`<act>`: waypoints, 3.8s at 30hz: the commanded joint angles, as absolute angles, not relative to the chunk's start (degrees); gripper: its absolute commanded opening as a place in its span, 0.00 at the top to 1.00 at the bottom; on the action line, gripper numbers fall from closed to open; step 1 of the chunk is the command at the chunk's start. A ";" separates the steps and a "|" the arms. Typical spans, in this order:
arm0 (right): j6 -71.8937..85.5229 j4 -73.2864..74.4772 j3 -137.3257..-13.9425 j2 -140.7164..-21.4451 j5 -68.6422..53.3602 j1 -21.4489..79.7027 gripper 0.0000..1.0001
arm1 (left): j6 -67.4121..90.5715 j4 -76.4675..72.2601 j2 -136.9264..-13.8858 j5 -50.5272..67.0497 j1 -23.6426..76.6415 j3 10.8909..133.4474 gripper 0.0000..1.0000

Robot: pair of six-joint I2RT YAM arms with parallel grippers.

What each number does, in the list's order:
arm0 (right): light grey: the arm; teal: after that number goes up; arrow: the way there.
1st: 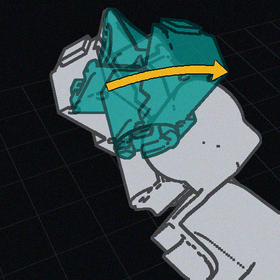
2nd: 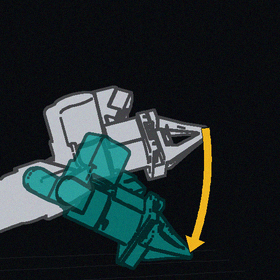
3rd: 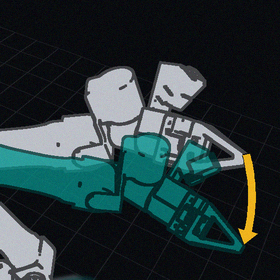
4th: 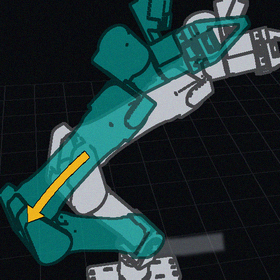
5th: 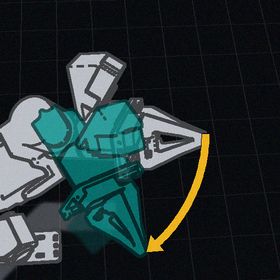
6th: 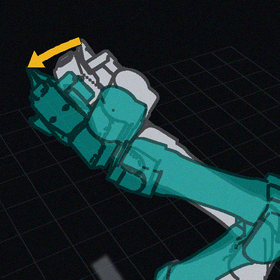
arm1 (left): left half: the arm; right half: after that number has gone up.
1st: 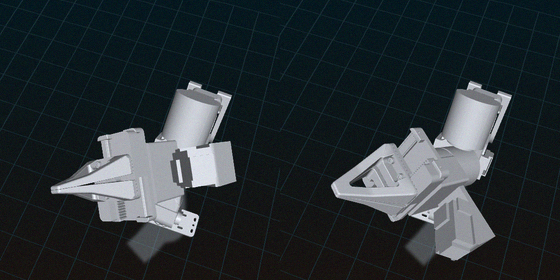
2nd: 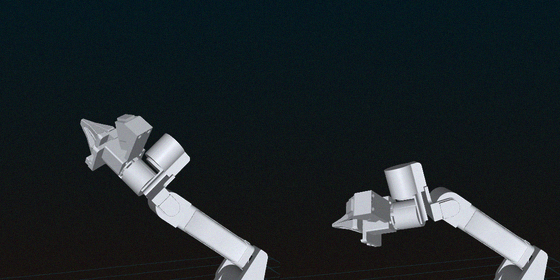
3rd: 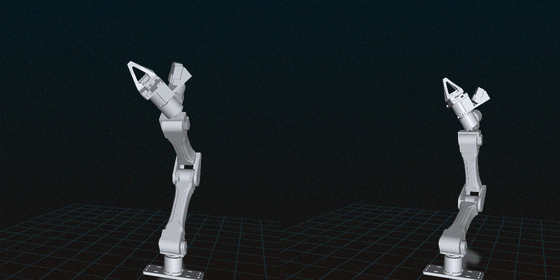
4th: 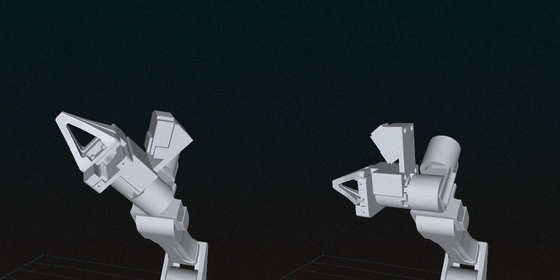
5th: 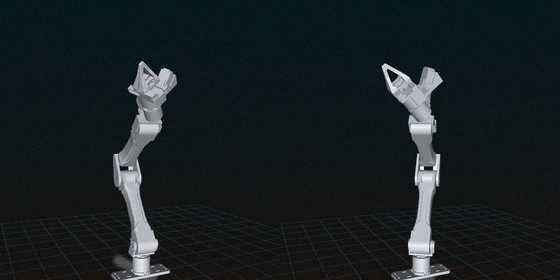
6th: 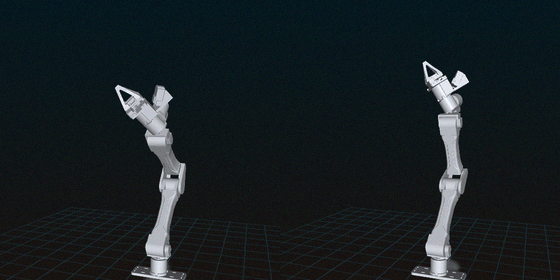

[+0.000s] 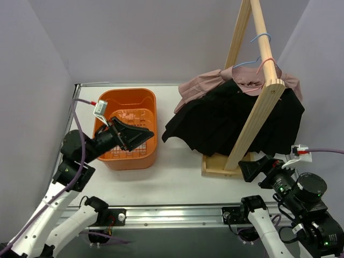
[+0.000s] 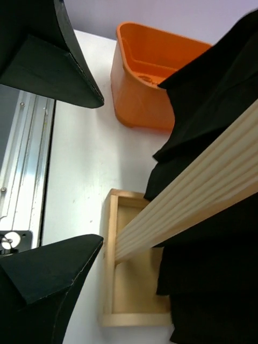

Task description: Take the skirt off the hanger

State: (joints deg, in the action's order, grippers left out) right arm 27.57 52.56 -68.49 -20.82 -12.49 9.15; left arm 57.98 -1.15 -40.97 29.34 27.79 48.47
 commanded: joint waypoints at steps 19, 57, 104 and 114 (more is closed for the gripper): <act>25.93 59.59 -83.06 -23.47 -16.61 9.58 0.00 | -2.89 19.51 -79.97 34.79 38.67 97.46 0.14; 27.69 60.38 -87.36 -23.64 -14.50 9.41 0.00 | 1.41 17.74 -104.67 55.19 41.75 116.36 0.51; 28.04 61.52 -88.68 -22.94 -11.52 9.49 0.00 | 14.34 32.24 -124.46 51.86 47.20 153.20 0.98; 18.81 66.19 -80.86 -27.69 -9.21 4.32 0.00 | 6.95 45.00 -106.02 38.24 44.47 128.00 0.98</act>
State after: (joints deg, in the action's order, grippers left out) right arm 24.05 66.17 -82.19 -24.43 -8.43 7.11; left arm 10.41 42.11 -116.60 42.17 45.08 131.85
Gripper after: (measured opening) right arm 0.998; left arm 0.096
